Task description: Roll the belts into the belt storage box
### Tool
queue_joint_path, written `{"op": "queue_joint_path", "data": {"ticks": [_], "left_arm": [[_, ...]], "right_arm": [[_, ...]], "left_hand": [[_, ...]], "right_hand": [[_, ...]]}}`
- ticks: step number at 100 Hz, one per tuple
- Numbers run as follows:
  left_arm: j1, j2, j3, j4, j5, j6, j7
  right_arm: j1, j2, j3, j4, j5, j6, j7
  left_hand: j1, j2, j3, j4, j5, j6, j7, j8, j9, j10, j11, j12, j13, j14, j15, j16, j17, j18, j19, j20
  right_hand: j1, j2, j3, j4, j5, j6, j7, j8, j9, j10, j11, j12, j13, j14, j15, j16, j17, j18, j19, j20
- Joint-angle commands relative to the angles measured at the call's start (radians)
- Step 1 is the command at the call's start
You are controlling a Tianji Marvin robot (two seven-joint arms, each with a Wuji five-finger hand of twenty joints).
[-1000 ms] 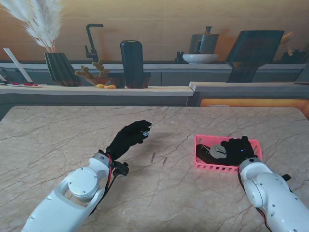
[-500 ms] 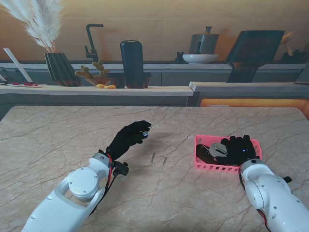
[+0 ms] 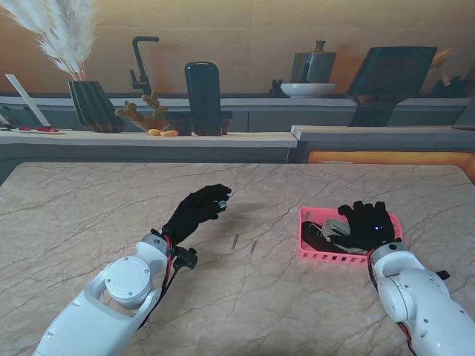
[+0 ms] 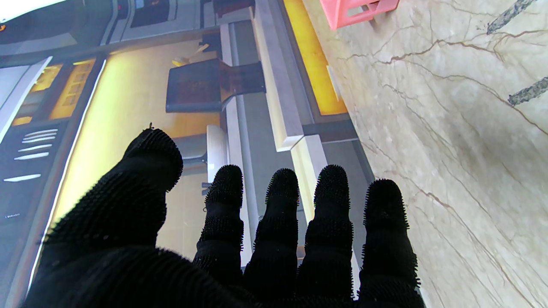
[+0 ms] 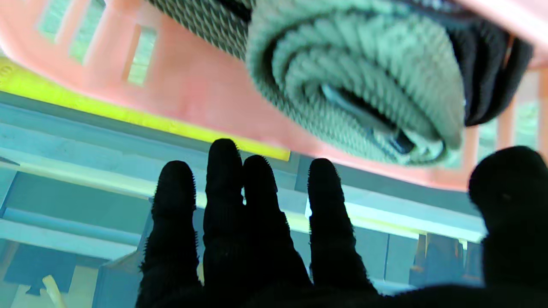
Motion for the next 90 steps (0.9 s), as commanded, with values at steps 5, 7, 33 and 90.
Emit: {"op": "queue_joint_path", "data": {"ticks": [5, 7, 33, 90], "left_arm": [[0.008, -0.002, -0.006, 0.0, 0.011, -0.002, -0.005], [0.009, -0.001, -0.008, 0.0, 0.014, -0.003, -0.005], [0.016, 0.008, -0.018, -0.004, 0.043, -0.027, -0.017], [0.1, 0.048, -0.125, -0.048, 0.209, -0.062, -0.053]], "right_arm": [[-0.028, -0.013, 0.008, -0.046, 0.03, -0.015, -0.035], [-0.031, -0.015, 0.009, -0.051, 0.038, -0.018, -0.043], [-0.048, -0.058, -0.041, -0.103, 0.259, -0.065, -0.121], [-0.069, -0.113, -0.141, -0.157, 0.708, -0.264, -0.074]], "left_hand": [[-0.014, 0.005, -0.009, 0.026, 0.006, -0.004, 0.023, 0.007, 0.014, -0.008, 0.023, 0.003, 0.004, -0.009, 0.004, 0.005, -0.007, -0.005, 0.023, 0.005], [-0.018, 0.004, -0.011, 0.025, 0.006, -0.006, 0.022, 0.006, 0.015, -0.008, 0.022, 0.003, 0.004, -0.01, 0.004, 0.005, -0.007, -0.004, 0.022, 0.005], [-0.061, -0.006, -0.04, 0.023, -0.007, 0.002, -0.012, -0.008, -0.026, 0.0, -0.01, -0.013, -0.038, -0.008, -0.037, -0.017, -0.025, -0.002, -0.011, -0.009], [-0.111, -0.032, -0.086, 0.033, -0.081, 0.032, -0.126, -0.057, -0.149, 0.012, -0.091, -0.058, -0.134, -0.019, -0.134, -0.08, -0.042, -0.017, -0.144, -0.046]], "right_hand": [[-0.053, 0.019, 0.008, 0.026, -0.033, 0.021, -0.007, 0.01, -0.04, 0.024, -0.031, -0.018, -0.026, 0.018, -0.026, -0.025, -0.028, 0.024, -0.041, 0.005], [-0.061, 0.026, 0.007, 0.025, -0.03, 0.02, -0.004, 0.012, -0.036, 0.023, -0.03, -0.018, -0.025, 0.016, -0.027, -0.025, -0.033, 0.026, -0.046, 0.003], [-0.063, 0.009, 0.028, 0.034, -0.087, -0.079, 0.004, 0.035, -0.027, -0.011, -0.082, -0.045, -0.02, 0.008, -0.142, -0.082, -0.041, 0.047, -0.144, -0.01], [0.087, -0.132, 0.041, 0.068, -0.109, -0.026, 0.01, -0.003, 0.038, -0.061, -0.19, -0.072, 0.046, -0.016, -0.346, -0.163, 0.016, 0.028, -0.264, 0.04]]}}
